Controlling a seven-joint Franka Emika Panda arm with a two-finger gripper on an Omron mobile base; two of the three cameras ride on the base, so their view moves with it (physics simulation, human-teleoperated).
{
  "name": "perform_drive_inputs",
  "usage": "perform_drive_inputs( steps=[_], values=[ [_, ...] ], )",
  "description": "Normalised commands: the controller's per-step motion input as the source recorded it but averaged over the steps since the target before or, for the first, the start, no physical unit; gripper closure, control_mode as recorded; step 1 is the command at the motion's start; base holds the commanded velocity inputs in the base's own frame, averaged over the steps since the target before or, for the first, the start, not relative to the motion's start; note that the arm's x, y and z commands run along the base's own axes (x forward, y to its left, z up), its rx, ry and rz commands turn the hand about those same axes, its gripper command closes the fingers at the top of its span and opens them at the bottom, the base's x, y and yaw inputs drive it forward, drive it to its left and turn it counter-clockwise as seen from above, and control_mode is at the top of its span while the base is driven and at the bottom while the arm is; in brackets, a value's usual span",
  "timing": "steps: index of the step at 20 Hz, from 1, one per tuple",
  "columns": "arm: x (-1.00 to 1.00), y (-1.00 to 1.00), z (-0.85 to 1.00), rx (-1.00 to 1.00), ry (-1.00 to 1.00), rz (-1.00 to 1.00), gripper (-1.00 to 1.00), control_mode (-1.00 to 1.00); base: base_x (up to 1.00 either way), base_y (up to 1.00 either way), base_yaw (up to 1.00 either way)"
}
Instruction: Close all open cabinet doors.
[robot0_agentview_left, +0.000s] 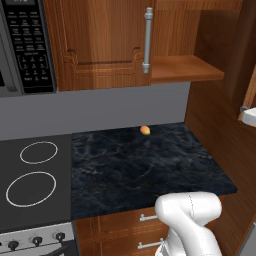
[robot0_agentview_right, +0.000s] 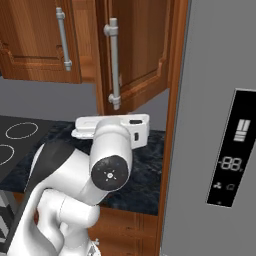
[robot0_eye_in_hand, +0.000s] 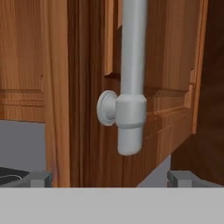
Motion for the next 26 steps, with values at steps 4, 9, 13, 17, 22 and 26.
perform_drive_inputs(
  steps=[4, 9, 13, 17, 22, 26],
  values=[
    [0.99, 0.20, -0.14, 0.00, 0.00, 0.00, -1.00, -1.00, 0.00, 0.00, 0.00],
    [1.00, 0.34, -0.12, 0.00, 0.00, 0.00, -1.00, -1.00, 0.00, 0.00, 0.00],
    [1.00, 0.47, -0.15, 0.00, 0.00, 0.00, -1.00, -1.00, 0.00, 0.00, 0.00],
    [1.00, 0.42, -0.17, 0.00, -0.01, 0.00, -1.00, -1.00, 0.00, 0.00, 0.00],
    [1.00, 0.37, -0.24, 0.04, -0.03, 0.00, -1.00, -1.00, 0.00, 0.00, 0.00],
    [1.00, 0.26, -0.09, 0.04, -0.05, 0.00, -1.00, -1.00, 0.00, 0.00, 0.00]
  ],
)
